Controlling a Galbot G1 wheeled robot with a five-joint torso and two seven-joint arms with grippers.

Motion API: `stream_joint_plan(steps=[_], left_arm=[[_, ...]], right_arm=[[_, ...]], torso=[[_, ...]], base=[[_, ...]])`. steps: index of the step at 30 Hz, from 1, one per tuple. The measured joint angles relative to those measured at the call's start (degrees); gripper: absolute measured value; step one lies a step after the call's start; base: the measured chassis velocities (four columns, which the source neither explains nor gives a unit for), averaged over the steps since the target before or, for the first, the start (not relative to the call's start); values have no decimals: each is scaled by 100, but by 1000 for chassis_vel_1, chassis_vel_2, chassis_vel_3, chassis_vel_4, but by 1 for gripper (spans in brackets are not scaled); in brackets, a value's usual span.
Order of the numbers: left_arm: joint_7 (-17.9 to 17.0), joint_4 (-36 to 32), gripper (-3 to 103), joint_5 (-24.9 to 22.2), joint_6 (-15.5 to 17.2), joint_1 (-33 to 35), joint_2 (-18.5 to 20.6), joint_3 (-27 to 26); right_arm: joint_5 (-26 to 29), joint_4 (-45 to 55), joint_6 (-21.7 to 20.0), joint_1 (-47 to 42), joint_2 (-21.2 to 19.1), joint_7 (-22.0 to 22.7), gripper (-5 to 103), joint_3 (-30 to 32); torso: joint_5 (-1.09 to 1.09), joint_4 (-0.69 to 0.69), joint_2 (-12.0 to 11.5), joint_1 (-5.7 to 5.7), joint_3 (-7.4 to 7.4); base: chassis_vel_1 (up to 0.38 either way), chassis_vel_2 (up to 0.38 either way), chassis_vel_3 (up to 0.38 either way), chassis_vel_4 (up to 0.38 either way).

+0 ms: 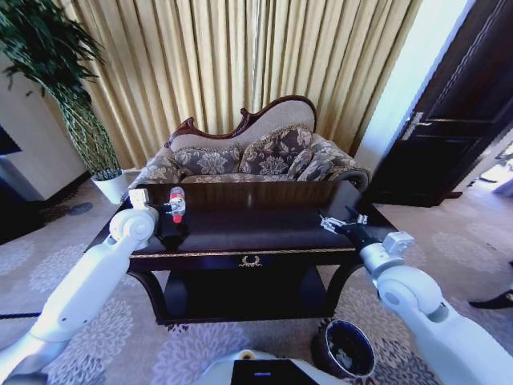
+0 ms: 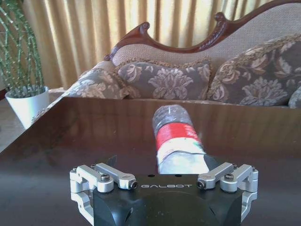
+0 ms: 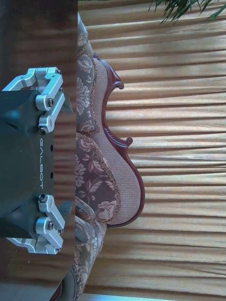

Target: Move to the front of the table and place the trash on the table into the trash bin.

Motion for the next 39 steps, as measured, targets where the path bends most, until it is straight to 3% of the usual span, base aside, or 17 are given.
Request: stream_joint_plan(steps=[39], left_arm=[[178,287,100,104,5,9,-224,132]], right_arm=[[48,-75,240,8,13,-204,100,29]], torso=[[1,-1,0,-1,0]], base=[[0,0,0,0]])
